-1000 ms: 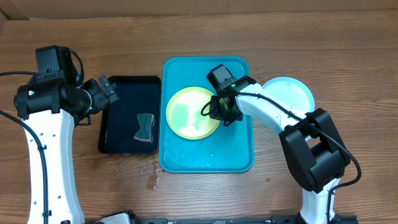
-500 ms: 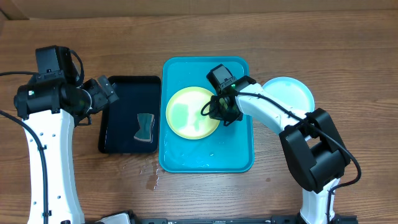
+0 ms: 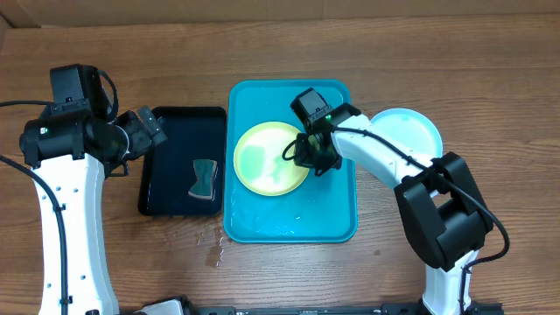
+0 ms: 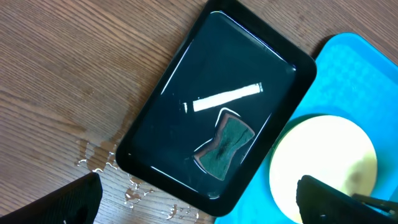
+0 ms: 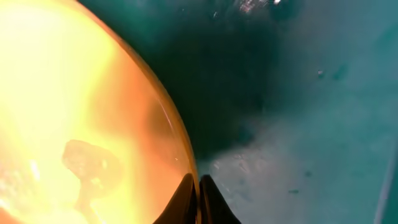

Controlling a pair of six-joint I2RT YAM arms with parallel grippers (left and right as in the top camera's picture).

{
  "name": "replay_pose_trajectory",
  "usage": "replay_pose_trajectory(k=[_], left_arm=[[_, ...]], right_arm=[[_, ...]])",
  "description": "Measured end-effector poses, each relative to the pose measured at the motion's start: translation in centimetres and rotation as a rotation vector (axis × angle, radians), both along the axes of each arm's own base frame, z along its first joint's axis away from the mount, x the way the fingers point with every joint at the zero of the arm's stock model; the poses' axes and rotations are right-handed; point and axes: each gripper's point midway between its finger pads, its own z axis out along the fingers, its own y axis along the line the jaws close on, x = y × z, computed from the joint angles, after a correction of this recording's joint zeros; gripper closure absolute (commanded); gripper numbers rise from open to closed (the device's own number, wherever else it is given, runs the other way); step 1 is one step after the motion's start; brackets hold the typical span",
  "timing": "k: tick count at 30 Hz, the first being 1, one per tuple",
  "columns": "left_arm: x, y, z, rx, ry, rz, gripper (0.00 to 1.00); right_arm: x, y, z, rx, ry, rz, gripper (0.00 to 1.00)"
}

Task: Clean dirty plates on tray and stack at the side
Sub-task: 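Lift the yellow plate by its rim with the right gripper and tilt it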

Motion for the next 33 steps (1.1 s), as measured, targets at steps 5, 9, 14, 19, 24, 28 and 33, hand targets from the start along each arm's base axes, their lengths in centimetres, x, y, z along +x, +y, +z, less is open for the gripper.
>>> replay_pose_trajectory(k=[5,9,14,19,24,28,33], left_arm=[[0.0,0.0,0.0,0.000,0.000,0.000,0.00],[0.0,0.0,0.0,0.000,0.000,0.000,0.00],[0.0,0.0,0.0,0.000,0.000,0.000,0.00],[0.0,0.0,0.0,0.000,0.000,0.000,0.00],[0.0,0.0,0.0,0.000,0.000,0.000,0.00],[0.0,0.0,0.0,0.000,0.000,0.000,0.00],[0.0,0.0,0.0,0.000,0.000,0.000,0.00]], right_arm=[[1.2,-0.7,2.0,0.004,-0.012,-0.011,0.96],[2.1,-0.9,4.7,0.030,-0.072,-0.019,0.96],[2.8,-0.5,8.1,0.077,-0.150,-0.022,0.96],[2.8,0.9,8.9,0.102,-0.184,-0.010,0.96],[2.3,3.8,9.4,0.132,-0.227,0.029,0.96],[1.3,7.0,10.0,0.157,-0.274,0.076,0.96],[-0.4,9.8,10.3,0.147,-0.327,0.133,0.96]])
